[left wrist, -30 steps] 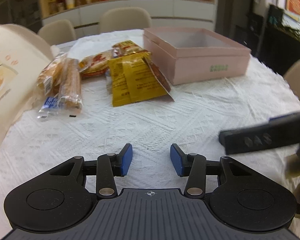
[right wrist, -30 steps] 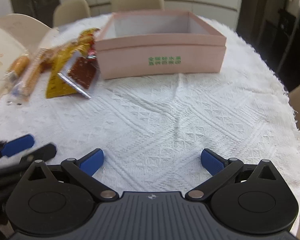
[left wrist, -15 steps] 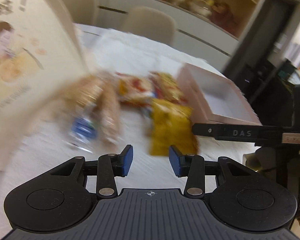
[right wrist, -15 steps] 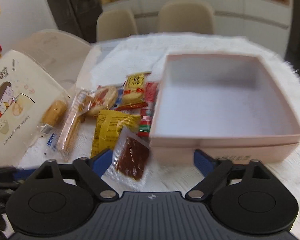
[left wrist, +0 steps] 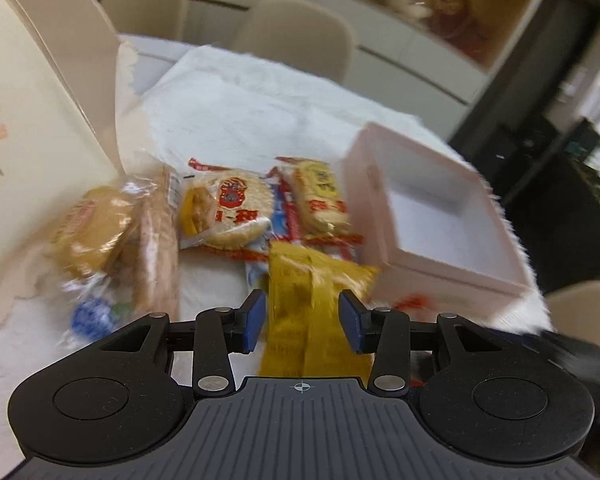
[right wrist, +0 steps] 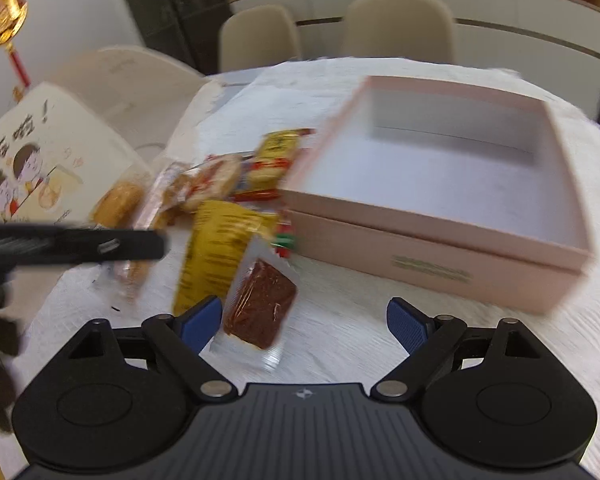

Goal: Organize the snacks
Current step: 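Reach the left tool to the yellow chip bag and grasp it, then lift the yellow bag with the left tool while the right tool grasps a red spicy-strip packet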

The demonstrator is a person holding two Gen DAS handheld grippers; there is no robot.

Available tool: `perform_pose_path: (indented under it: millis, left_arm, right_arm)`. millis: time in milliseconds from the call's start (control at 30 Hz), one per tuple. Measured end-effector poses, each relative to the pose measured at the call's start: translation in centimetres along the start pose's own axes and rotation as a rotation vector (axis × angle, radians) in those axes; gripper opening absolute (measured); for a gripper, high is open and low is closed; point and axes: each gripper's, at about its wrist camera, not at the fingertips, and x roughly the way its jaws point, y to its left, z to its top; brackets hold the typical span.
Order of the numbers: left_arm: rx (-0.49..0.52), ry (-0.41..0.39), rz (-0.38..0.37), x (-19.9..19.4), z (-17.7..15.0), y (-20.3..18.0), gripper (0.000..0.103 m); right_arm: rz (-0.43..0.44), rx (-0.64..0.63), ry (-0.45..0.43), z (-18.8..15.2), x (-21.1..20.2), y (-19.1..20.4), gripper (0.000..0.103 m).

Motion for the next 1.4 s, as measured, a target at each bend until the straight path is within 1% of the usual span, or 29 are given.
perform_pose_path:
  millis: [33,67,100,133,167,200,233,267,300,333,367,400,467,533,567,600,633,700,800,833,867,967,1033,1100,1133,1167,1233,1267,1400]
  left_arm:
    - [-0.012,0.018,-0.01,0.9,0.1,-0.2,0.047]
    - [-0.004,0.024,-0.013,1.3,0.0,-0.6,0.048]
    - [0.036,0.019,-0.011,1.5,-0.2,-1.3,0.05]
    - [0.092,0.027,-0.028,1.6,-0.4,-2.0,0.052]
    - [0.143,0.058,-0.048,1.9,-0.8,-2.8,0.054]
    - [0.209,0.077,-0.041,2.2,-1.2,-3.8,0.062]
    - [0.283,0.082,-0.019,2.3,-1.6,-4.7,0.066]
    - [0.337,0.084,0.009,2.5,-2.0,-5.4,0.066]
    - [0.374,0.089,0.056,2.7,-2.4,-5.9,0.07]
    - [0.375,0.088,0.094,3.0,-2.6,-6.0,0.076]
    - [0.343,0.084,0.112,3.3,-2.5,-5.7,0.08]
    - [0.276,0.088,0.129,3.7,-2.2,-5.2,0.088]
    - [0.133,0.114,0.117,4.4,-1.5,-3.5,0.092]
    - [0.066,0.096,0.111,4.8,-1.3,-2.5,0.095]
    - [0.064,0.093,0.107,4.9,-1.2,-2.1,0.095]
    - [0.068,0.091,0.099,4.7,-1.2,-2.0,0.092]
    - [0.072,0.093,0.076,4.3,-1.3,-1.8,0.077]
    - [0.075,0.09,0.025,2.6,-1.6,-1.1,0.073]
    - [0.082,0.086,-0.026,-0.5,-2.5,-0.1,0.07]
    - [0.082,0.09,-0.052,-1.8,-2.9,0.3,0.07]
    - [0.084,0.095,-0.068,-3.1,-3.4,0.7,0.07]
    - [0.08,0.132,-0.078,-5.9,-4.6,1.4,0.07]
    - [0.076,0.159,-0.087,-7.4,-5.7,2.0,0.069]
    - [0.084,0.18,-0.091,-8.6,-6.7,2.3,0.07]
    - [0.088,0.186,-0.095,-8.8,-7.1,2.5,0.07]
    - [0.093,0.193,-0.102,-9.3,-7.5,2.6,0.07]
    - [0.107,0.209,-0.121,-9.7,-8.2,2.7,0.07]
    - [0.119,0.221,-0.136,-9.8,-8.4,2.5,0.07]
    - [0.181,0.257,-0.202,-10.0,-8.6,1.0,0.069]
  right_arm:
    - [-0.098,-0.006,0.0,-0.1,-0.2,-0.4,0.089]
    - [-0.159,-0.007,-0.006,-0.4,-0.6,-1.0,0.088]
    - [-0.183,-0.001,-0.012,-0.7,-1.0,-1.7,0.088]
    - [-0.186,0.018,-0.01,-1.0,-1.4,-2.6,0.088]
    - [-0.183,0.045,-0.003,-1.4,-1.8,-3.4,0.088]
    - [-0.183,0.07,0.005,-1.8,-2.0,-4.1,0.088]
    - [-0.186,0.086,0.012,-2.2,-2.1,-4.6,0.088]
    - [-0.191,0.093,0.017,-2.5,-2.1,-4.8,0.088]
    - [-0.196,0.099,0.022,-2.8,-2.1,-5.0,0.088]
    - [-0.196,0.104,0.024,-3.1,-2.0,-5.1,0.088]
    - [-0.193,0.108,0.026,-3.5,-2.0,-5.1,0.088]
    - [-0.191,0.109,0.029,-3.8,-2.0,-4.9,0.088]
    - [-0.193,0.093,0.027,-4.3,-2.2,-4.3,0.088]
    - [-0.21,0.054,0.009,-4.8,-2.6,-3.4,0.088]
    - [-0.222,0.035,-0.007,-5.0,-2.8,-2.9,0.088]
    - [-0.237,0.02,-0.023,-5.1,-2.9,-2.4,0.088]
    - [-0.255,0.007,-0.039,-5.2,-3.2,-1.8,0.088]
    - [-0.244,0.003,-0.046,-4.9,-3.4,-1.2,0.088]
    - [-0.103,0.006,-0.021,-4.0,-3.3,-0.1,0.088]
    - [-0.072,0.003,-0.011,-3.7,-2.9,0.5,0.088]
    - [-0.061,-0.004,-0.008,-3.5,-2.4,1.2,0.088]
    - [-0.061,-0.014,-0.001,-2.7,-0.2,3.3,0.088]
    - [-0.069,0.008,0.02,-2.1,1.7,4.1,0.085]
    - [-0.092,0.029,0.044,-1.8,3.4,4.5,0.071]
    - [-0.138,0.016,0.028,-1.8,3.5,4.9,0.066]
    - [-0.159,0.0,0.038,-1.8,3.4,5.3,0.06]
    - [-0.133,0.001,0.068,-1.9,2.4,5.6,0.057]
    - [-0.114,0.008,0.074,-2.0,1.6,5.5,0.051]
    - [-0.087,0.005,0.067,-2.7,-3.9,5.1,0.05]
